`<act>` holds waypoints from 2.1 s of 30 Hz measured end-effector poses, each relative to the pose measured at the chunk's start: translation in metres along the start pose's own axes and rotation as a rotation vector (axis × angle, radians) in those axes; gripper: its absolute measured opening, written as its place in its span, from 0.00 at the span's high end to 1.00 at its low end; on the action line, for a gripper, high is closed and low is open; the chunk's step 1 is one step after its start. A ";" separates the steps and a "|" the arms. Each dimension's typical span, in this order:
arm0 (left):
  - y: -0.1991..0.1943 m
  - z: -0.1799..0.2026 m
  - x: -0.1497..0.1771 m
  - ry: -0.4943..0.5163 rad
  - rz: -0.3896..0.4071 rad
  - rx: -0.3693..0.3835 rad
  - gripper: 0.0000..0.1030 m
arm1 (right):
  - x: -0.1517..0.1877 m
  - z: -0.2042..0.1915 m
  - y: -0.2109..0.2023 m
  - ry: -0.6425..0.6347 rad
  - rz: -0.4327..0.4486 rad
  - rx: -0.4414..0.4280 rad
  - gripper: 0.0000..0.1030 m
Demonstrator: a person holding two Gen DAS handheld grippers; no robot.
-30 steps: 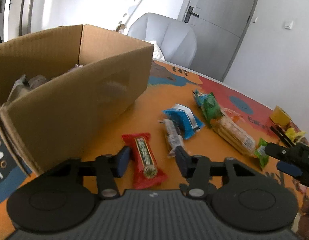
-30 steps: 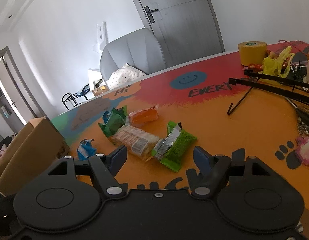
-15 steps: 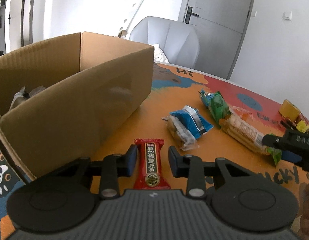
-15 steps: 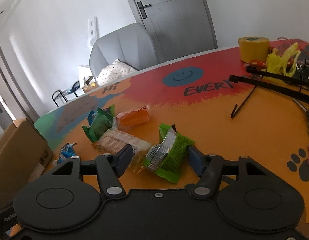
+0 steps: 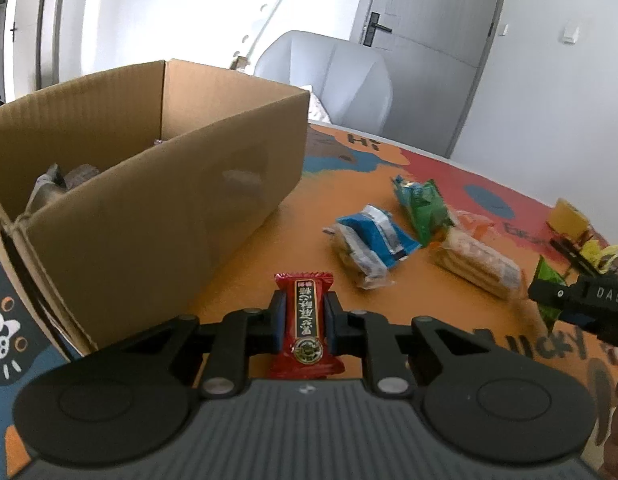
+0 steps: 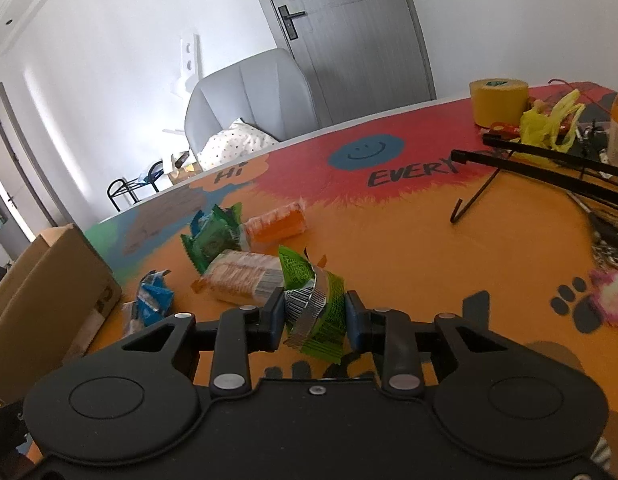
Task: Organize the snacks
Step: 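Carry the chocolate bar and green pack over the cardboard box with both tools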
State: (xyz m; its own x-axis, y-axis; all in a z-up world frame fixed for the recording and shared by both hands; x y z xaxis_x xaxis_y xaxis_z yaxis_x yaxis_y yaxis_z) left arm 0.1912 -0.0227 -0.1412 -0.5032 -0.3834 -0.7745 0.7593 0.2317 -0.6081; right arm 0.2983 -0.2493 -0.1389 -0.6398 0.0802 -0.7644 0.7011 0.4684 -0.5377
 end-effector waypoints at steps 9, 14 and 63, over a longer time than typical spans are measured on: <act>-0.021 -0.001 -0.009 0.013 0.035 0.073 0.82 | -0.002 -0.024 -0.021 -0.013 0.034 -0.018 0.72; -0.033 -0.003 -0.018 0.032 0.054 0.101 0.83 | -0.005 -0.043 -0.026 -0.030 0.053 -0.049 0.72; -0.067 -0.135 -0.119 -0.072 0.186 0.006 0.82 | -0.026 -0.231 -0.002 -0.222 0.042 -0.346 0.72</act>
State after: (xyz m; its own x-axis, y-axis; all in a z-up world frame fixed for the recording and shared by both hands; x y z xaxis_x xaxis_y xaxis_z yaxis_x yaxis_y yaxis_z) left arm 0.1450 0.1280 -0.0317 -0.3230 -0.3978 -0.8587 0.8389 0.2996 -0.4543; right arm 0.2405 -0.0491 -0.0355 -0.5031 -0.0683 -0.8615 0.5539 0.7397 -0.3821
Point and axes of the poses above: each gripper's, at about its wrist camera, not at the fingertips, and y roughly the way its jaws point, z to its right, x to its underside, the point moved 2 cm from there along y, roughly the way its jaws point, and after that the axes turned 3 degrees about -x, right-handed, at the moved point
